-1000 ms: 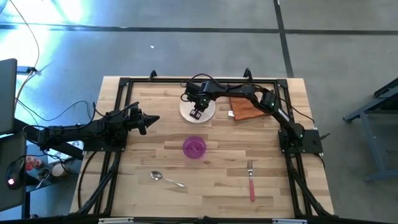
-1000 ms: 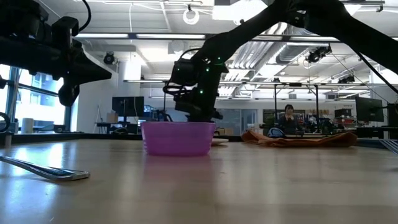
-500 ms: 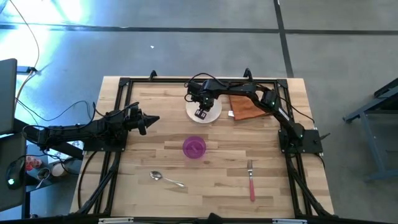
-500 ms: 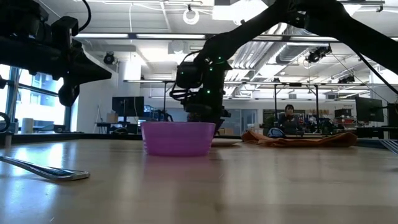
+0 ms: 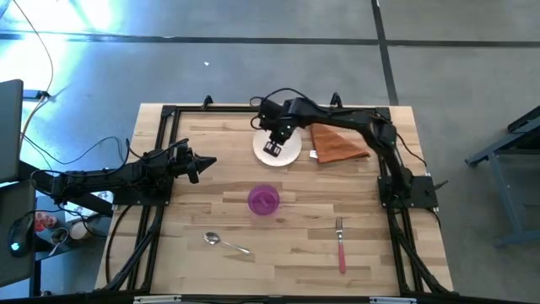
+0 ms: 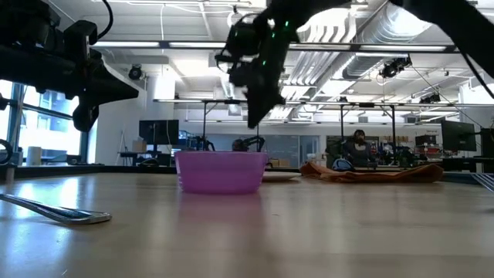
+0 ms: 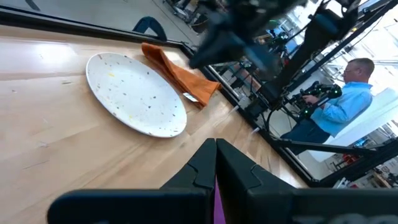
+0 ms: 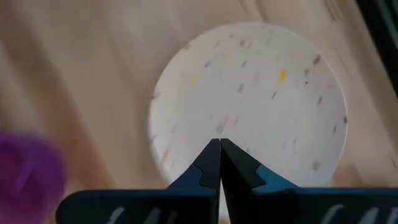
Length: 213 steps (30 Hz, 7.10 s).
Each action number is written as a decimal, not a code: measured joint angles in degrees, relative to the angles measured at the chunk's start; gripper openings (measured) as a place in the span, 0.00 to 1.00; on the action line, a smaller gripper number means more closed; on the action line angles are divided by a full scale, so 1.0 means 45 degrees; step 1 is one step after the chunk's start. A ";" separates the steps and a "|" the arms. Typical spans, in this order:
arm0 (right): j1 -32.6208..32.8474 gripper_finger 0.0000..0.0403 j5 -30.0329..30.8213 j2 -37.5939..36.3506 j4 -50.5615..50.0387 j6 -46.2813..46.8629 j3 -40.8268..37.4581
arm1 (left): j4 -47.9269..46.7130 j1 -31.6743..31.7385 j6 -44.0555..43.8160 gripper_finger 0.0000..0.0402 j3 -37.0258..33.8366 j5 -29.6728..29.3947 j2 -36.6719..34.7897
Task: Set table place
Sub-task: Put the purple bowl on the white plate, then put the pink fork to the left of the white plate
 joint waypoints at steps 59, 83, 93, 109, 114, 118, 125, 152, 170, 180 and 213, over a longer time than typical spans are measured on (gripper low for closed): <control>0.3652 0.06 -0.1587 0.2712 -0.0398 0.3123 0.0186 | -0.0149 -0.0002 0.1175 0.00 0.0000 0.2589 -0.0005; -0.1507 0.00 0.1789 0.0818 -0.2851 0.0798 0.3245 | -0.0115 -0.0002 0.1044 0.00 0.0000 0.2613 -0.0005; -0.1817 0.00 0.0030 0.0818 -0.1037 0.0850 -0.0133 | -0.0165 0.0001 0.1028 0.00 0.0000 0.2303 0.0000; -0.2226 0.00 -0.0207 0.0823 0.1371 0.1061 -0.1371 | -0.0188 0.0003 0.0880 0.00 0.0000 0.2292 0.0000; -0.2431 0.00 -0.0272 0.0823 0.1378 0.1087 -0.1371 | -0.0188 0.0003 0.0797 0.00 0.0000 0.2293 0.0000; -0.2463 0.00 -0.0459 0.0823 0.1316 0.1207 -0.1599 | -0.0188 0.0003 0.0797 0.00 0.0000 0.2293 0.0000; -0.2429 0.00 -0.0595 0.0823 0.1686 0.1278 -0.2167 | -0.0188 0.0003 0.0797 0.00 0.0000 0.2293 0.0000; -0.1937 0.29 0.0770 0.0842 -0.3073 0.0965 0.2627 | -0.0183 0.0003 0.0792 0.00 0.0000 0.2235 -0.0005; 0.6911 0.30 0.5103 -0.6900 -0.6582 1.6974 -0.3833 | -0.0198 0.0003 0.1468 0.00 0.0000 0.2195 0.0010; 1.0791 0.30 0.1445 -0.7332 -0.4050 2.2608 -0.8450 | -0.0290 -0.0002 0.1425 0.00 0.0000 0.1676 0.0390; 1.3686 0.30 0.0798 -0.6563 0.5193 2.6491 -1.3538 | -0.0251 -0.0002 0.0947 0.00 0.0000 0.1361 0.0588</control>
